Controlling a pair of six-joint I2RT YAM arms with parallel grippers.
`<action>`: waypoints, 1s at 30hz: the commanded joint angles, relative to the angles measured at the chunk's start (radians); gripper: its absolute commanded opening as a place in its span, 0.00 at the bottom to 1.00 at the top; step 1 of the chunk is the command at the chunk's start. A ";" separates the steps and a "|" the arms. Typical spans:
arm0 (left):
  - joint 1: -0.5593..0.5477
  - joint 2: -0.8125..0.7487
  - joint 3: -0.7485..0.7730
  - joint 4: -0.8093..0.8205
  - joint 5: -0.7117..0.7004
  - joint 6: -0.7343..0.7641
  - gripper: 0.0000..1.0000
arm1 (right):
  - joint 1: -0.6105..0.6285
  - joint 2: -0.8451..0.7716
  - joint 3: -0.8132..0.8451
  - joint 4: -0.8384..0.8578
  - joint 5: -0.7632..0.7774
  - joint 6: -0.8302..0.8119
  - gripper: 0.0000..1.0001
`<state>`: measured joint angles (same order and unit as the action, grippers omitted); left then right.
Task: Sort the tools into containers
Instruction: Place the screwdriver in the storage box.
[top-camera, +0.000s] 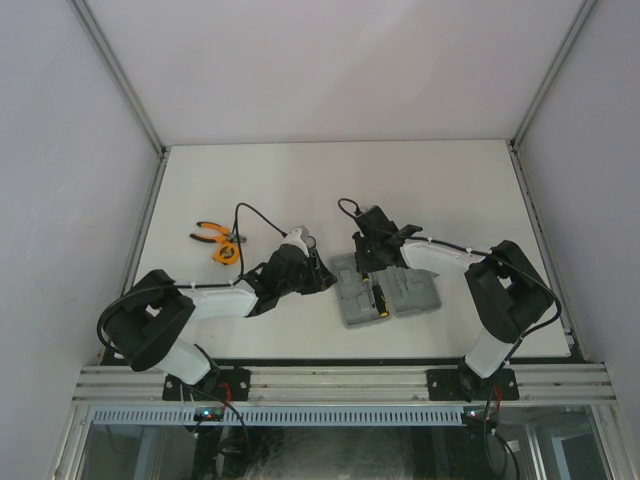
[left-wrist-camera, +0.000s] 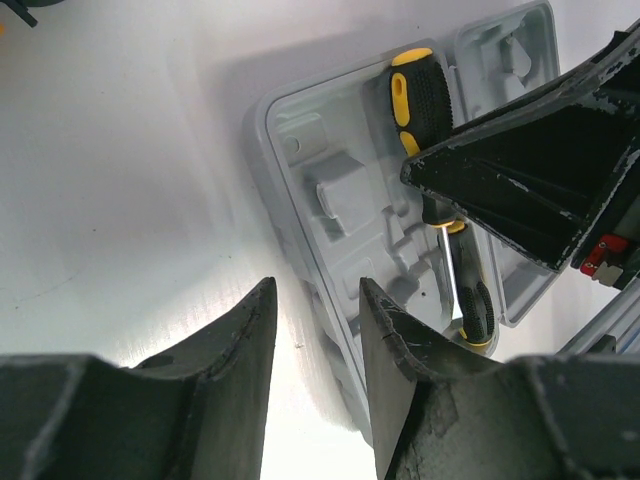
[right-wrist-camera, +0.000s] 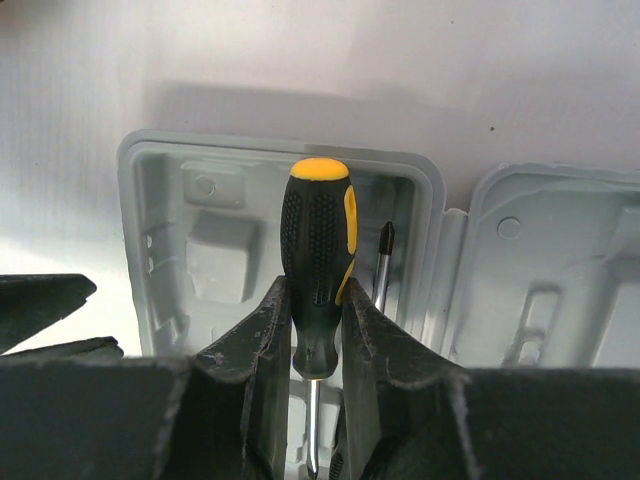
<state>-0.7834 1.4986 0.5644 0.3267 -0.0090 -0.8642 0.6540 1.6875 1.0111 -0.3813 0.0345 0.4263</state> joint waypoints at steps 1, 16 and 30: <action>-0.002 -0.010 -0.016 0.009 -0.016 -0.006 0.42 | -0.005 0.019 0.021 0.037 0.001 0.015 0.00; -0.002 -0.016 -0.020 -0.003 -0.021 -0.006 0.42 | 0.009 -0.018 0.021 -0.007 0.048 0.007 0.04; -0.003 -0.029 -0.021 -0.014 -0.031 -0.009 0.41 | 0.019 -0.041 0.021 -0.026 0.056 0.015 0.03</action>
<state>-0.7834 1.4982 0.5644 0.3004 -0.0231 -0.8642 0.6708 1.6825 1.0111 -0.4057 0.0669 0.4286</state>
